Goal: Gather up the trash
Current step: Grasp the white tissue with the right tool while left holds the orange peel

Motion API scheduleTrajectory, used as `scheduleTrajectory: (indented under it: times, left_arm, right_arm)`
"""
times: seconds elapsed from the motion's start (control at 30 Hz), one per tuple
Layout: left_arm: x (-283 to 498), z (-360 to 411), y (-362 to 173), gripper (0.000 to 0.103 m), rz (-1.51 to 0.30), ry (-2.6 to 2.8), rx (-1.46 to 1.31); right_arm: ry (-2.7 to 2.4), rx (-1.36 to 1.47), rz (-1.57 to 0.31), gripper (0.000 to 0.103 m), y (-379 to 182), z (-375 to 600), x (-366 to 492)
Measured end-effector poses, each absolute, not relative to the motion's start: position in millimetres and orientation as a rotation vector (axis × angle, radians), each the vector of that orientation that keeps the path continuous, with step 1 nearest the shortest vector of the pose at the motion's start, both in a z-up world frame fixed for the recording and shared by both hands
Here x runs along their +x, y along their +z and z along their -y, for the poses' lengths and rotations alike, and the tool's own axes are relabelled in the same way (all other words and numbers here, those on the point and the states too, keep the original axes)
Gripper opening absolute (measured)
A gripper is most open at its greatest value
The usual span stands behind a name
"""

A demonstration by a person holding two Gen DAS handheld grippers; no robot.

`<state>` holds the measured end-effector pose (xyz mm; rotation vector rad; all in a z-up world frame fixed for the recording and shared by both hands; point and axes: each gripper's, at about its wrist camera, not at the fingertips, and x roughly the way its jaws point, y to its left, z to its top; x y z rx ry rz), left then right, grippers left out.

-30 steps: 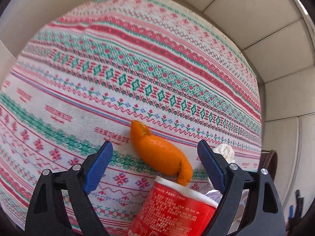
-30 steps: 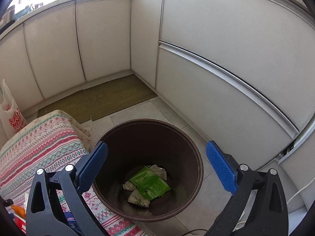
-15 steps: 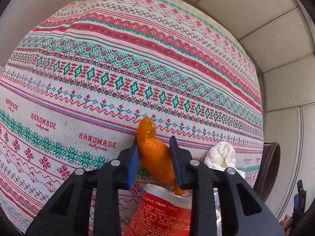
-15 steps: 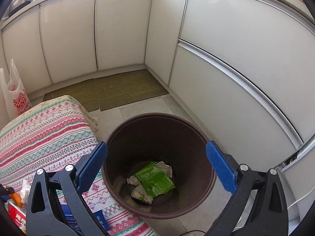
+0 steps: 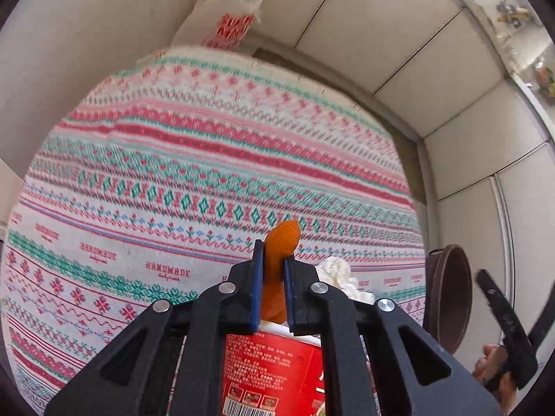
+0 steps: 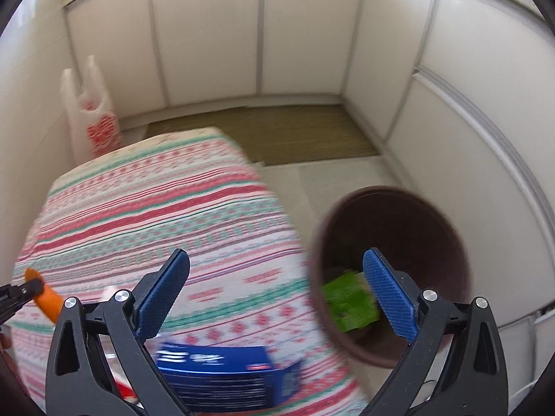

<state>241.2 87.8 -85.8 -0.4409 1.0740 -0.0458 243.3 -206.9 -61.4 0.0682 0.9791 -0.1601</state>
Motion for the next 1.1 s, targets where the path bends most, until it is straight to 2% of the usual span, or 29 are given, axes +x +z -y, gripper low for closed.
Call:
scheduleTrajectory:
  times: [0.2,0.27,0.8,0.87,0.93,1.0,1.07,1.1]
  left_arm:
    - [207,-92,-21,0.01,-0.848,0.011,-0.274]
    - [197,-98,-9,0.01,-0.805,0.016,-0.255]
    - [187,-138,-8,0.01,-0.805,0.037,-0.276]
    - [187,-139,-10,0.01,-0.809,0.037,-0.276]
    - [187,-141,-11,0.01,-0.813,0.037,-0.276]
    - [187,-141,-12,0.01,-0.819,0.039,-0.278]
    - [187,-141,-14,0.01,-0.824,0.038,-0.281]
    - [187,-141,-14,0.01,-0.826,0.038,-0.281]
  right_arm:
    - [0.175,0.267,-1.241,0.095,-101,156,278]
    - [0.218,0.246,-1.272,0.09,-110,137,286]
    - [0.241,0.078,-1.443,0.076,-175,71,305]
    - [0.259,0.069,-1.462,0.066,-179,64,304]
    - [0.246,0.029,-1.46,0.062,-180,57,303]
    - [0.239,0.016,-1.458,0.053,-182,49,304]
    - [0.249,0.023,-1.466,0.033,-184,47,304]
    - [0.247,0.018,-1.464,0.03,-184,46,304]
